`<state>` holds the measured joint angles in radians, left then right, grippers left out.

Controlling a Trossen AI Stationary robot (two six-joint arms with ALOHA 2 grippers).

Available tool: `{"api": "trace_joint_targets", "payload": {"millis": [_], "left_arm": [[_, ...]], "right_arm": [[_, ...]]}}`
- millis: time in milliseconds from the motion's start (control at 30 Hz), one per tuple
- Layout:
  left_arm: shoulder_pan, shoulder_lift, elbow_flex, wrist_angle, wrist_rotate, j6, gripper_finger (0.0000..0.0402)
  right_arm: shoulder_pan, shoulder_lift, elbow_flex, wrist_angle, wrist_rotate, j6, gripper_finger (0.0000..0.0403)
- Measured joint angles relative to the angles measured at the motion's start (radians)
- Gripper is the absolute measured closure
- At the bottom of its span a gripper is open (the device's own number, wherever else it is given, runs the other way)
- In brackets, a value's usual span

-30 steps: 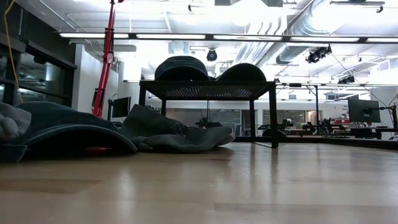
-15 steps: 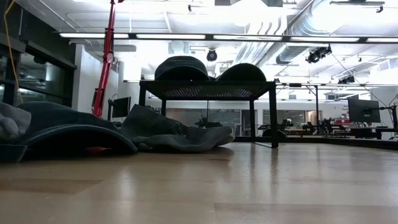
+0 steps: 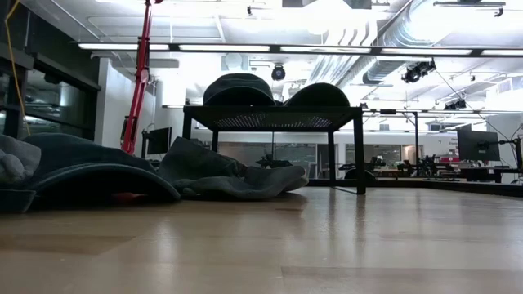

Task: Pick & Place hat
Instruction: Stack the right blue cap on top of the blue cap on the shelf

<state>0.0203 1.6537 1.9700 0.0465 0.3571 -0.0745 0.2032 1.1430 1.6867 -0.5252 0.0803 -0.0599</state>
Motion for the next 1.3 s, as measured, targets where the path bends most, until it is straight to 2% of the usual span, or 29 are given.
{"api": "trace_joint_targets", "payload": {"millis": [100, 167, 333, 433, 600, 867, 1100, 1300], "left_arm": [[0.000, -0.007, -0.007, -0.178, -0.063, 0.027, 0.0203], [-0.001, -0.031, -0.007, -0.301, -0.147, 0.072, 0.0189], [0.000, -0.090, -0.002, -0.547, -0.303, 0.099, 0.0182], [-0.001, -0.102, -0.005, -0.645, -0.327, 0.130, 0.0182], [-0.001, -0.134, -0.004, -0.728, -0.312, 0.179, 0.0181], [-0.029, -0.144, -0.003, -0.753, -0.329, 0.281, 0.0181], [-0.054, -0.145, -0.003, -0.820, -0.557, 0.385, 0.0181], [-0.054, -0.184, -0.004, -0.873, -0.596, 0.395, 0.0181]], "right_arm": [[0.000, -0.016, 0.000, -0.085, 0.043, 0.049, 0.0395], [-0.001, -0.022, 0.001, -0.130, 0.055, 0.086, 0.0395], [0.000, -0.031, 0.001, -0.292, 0.054, 0.170, 0.0395], [-0.001, -0.030, 0.001, -0.376, 0.054, 0.205, 0.0395], [0.000, -0.030, 0.001, -0.463, 0.047, 0.250, 0.0395], [0.000, -0.021, 0.001, -0.600, 0.064, 0.337, 0.0397], [-0.001, -0.015, 0.001, -0.633, 0.037, 0.355, 0.0397], [-0.001, -0.015, 0.001, -0.698, 0.015, 0.371, 0.0397]]}}
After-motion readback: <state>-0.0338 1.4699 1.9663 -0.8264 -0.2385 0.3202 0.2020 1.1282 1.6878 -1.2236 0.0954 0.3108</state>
